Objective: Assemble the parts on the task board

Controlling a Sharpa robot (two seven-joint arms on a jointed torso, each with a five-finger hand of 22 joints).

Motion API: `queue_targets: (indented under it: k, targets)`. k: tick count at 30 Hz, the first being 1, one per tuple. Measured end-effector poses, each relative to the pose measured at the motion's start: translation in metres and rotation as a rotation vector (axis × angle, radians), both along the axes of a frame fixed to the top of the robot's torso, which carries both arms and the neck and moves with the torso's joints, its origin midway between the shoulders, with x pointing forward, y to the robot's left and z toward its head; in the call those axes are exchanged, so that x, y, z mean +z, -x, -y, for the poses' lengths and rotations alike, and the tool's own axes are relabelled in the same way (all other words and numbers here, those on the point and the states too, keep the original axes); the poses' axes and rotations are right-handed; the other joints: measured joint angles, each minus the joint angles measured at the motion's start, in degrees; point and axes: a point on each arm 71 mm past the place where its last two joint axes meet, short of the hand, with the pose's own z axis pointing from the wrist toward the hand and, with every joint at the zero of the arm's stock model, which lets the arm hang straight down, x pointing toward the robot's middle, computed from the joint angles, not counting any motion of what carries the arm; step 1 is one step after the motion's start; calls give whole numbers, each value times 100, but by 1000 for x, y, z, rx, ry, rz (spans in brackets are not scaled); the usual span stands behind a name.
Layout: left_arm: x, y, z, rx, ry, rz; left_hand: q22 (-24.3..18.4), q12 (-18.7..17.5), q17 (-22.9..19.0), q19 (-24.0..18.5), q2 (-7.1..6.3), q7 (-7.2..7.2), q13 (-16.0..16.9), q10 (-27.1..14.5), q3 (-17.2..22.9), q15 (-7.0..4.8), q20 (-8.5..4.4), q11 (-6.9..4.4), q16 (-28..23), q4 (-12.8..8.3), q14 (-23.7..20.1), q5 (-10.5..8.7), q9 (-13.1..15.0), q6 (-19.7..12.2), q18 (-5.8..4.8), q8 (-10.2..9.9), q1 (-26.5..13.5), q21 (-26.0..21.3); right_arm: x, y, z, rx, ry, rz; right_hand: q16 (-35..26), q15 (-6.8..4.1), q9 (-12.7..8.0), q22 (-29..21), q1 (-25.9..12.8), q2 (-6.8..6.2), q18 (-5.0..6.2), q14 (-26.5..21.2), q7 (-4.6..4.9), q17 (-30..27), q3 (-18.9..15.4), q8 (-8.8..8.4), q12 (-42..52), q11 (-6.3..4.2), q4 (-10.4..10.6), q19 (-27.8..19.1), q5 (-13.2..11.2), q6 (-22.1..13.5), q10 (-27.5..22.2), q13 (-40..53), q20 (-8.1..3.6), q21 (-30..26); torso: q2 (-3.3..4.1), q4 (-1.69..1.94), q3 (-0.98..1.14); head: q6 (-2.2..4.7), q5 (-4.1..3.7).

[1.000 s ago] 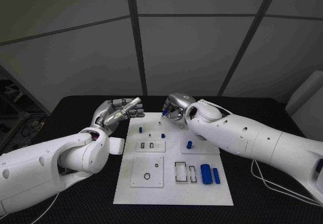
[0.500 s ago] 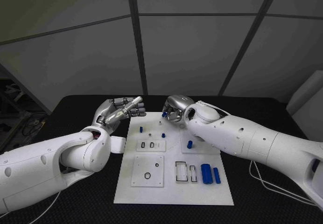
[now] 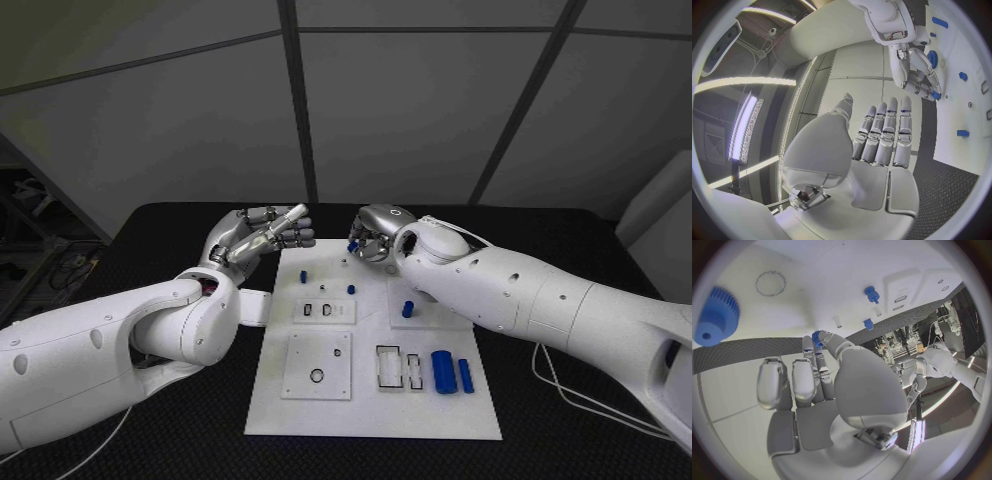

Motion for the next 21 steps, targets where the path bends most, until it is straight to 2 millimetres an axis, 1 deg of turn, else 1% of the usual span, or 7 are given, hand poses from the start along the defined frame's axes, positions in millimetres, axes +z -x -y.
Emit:
queue_targets:
  k: [2, 6, 9, 21]
  targets:
    - [0, 0, 0, -1, 0, 0, 0, 0, 2, 0, 0, 0, 0, 0, 0, 0, 0, 0, 0, 0, 0, 0, 0, 0, 0, 0, 0, 0, 0, 0, 0, -2, 0, 0, 0, 0, 41, 0, 0, 0, 0, 0, 2, 0, 0, -14, 0, 0, 0, 0, 0, -14, 0, 0, 0, 0, -1, 0, 0, -5, 2]
    - [0, 0, 0, -2, 0, -1, 0, 0, 2, 0, 0, 0, 0, 0, 0, 0, 0, 0, -9, 0, 0, 0, 0, 0, 0, 0, 0, 0, 0, -1, 0, -6, 0, 1, 0, 0, 46, 0, 0, 0, 0, 0, 1, 3, 0, -16, 0, 0, 0, 0, 0, -16, 0, 0, 0, 0, -2, 0, 0, -5, 7]
    - [0, 0, 0, -4, 1, -2, 0, 0, 2, 0, 0, 0, 0, 0, 0, 0, 0, 0, -9, 0, 0, 0, 0, 0, 0, 0, 0, 0, 0, -1, -1, -9, -1, 2, 0, 0, 67, -1, -29, -29, 0, 0, 1, 4, -15, -16, 0, 0, 15, 0, 0, -16, 0, -1, 0, 0, -2, -1, 0, -8, 16]
    - [1, 0, 2, -10, 2, -4, -5, 0, 1, 0, 24, 0, 0, 0, 0, 0, 0, 0, -10, 0, 0, 0, 0, 0, 0, 0, -24, 0, 0, -2, -5, -13, -2, 2, 21, 0, 52, 6, -29, -29, 0, 0, 20, 3, -15, -38, -21, 0, 14, 0, -1, -37, 0, 4, 0, 0, -3, -5, -1, -5, 32]
